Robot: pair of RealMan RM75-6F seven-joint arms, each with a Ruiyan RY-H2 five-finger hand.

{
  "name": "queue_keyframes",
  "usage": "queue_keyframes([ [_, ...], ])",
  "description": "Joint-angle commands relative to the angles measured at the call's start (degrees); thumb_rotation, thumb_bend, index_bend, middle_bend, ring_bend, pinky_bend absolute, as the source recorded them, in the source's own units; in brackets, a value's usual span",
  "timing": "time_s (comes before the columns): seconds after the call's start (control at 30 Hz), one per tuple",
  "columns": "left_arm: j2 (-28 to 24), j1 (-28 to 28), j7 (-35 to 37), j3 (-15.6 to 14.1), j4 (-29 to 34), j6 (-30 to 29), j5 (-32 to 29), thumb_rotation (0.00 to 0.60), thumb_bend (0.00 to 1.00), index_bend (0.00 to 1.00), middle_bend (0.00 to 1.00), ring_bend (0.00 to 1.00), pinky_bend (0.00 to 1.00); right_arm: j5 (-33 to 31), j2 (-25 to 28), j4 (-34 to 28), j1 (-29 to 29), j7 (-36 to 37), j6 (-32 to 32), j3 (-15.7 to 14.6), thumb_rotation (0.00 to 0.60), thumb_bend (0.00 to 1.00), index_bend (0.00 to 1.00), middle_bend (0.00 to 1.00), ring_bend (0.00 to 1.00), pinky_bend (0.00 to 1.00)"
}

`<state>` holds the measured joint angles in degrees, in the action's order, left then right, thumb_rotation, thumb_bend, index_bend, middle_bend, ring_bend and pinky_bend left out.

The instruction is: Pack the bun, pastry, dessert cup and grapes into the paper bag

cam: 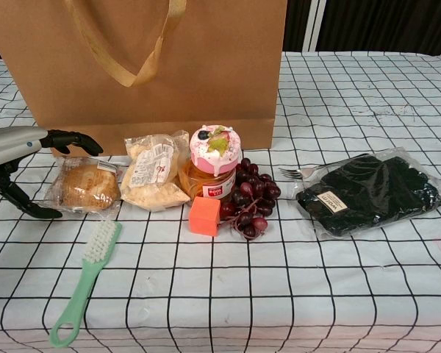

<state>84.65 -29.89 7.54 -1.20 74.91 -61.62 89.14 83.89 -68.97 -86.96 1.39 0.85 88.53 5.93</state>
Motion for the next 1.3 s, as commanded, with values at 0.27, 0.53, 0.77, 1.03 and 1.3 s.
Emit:
queue_keyframes([
  [0.27,0.27,-0.03,-0.31,-0.03,-0.28,0.15,-0.46,0.600,0.15,0.19,0.19,0.11,0.19,0.05,0.05,0.24,0.00,0.48,0.18,0.10,0.600,0.20,0.03,0.10,0.19,0.22],
  [0.53,0.63,-0.12,-0.25,0.06,-0.57,-0.13,-0.39,0.600,0.15,0.19,0.19,0.11,0.19,0.34,-0.06,0.31,0.12,0.43,0.11,-0.01,0.600,0.19,0.03,0.10,0.19,0.22],
  [0.77,1.23,0.08,-0.14,-0.08,-1.17,-0.47,-0.35,0.600,0.15,0.22,0.21,0.13,0.21,0.64,0.09,0.35,-0.11,0.81,0.46,-0.20,0.600,0.20,0.03,0.10,0.19,0.22],
  [1.03,2.87,-0.81,-0.07,0.62,-2.57,1.06,-1.29,0.600,0.19,0.24,0.23,0.14,0.21,1.19,0.41,1.00,0.17,1.84,-0.10,-0.52,0.600,0.20,0.03,0.10,0.19,0.23],
  [1.3,5.23,-1.30,0.77,1.44,-5.57,-0.35,-0.69,0.600,0.36,0.30,0.33,0.23,0.29,1.30,0.47,0.96,0.16,1.73,-0.06,-0.64,0.600,0.20,0.03,0.10,0.19,0.23],
])
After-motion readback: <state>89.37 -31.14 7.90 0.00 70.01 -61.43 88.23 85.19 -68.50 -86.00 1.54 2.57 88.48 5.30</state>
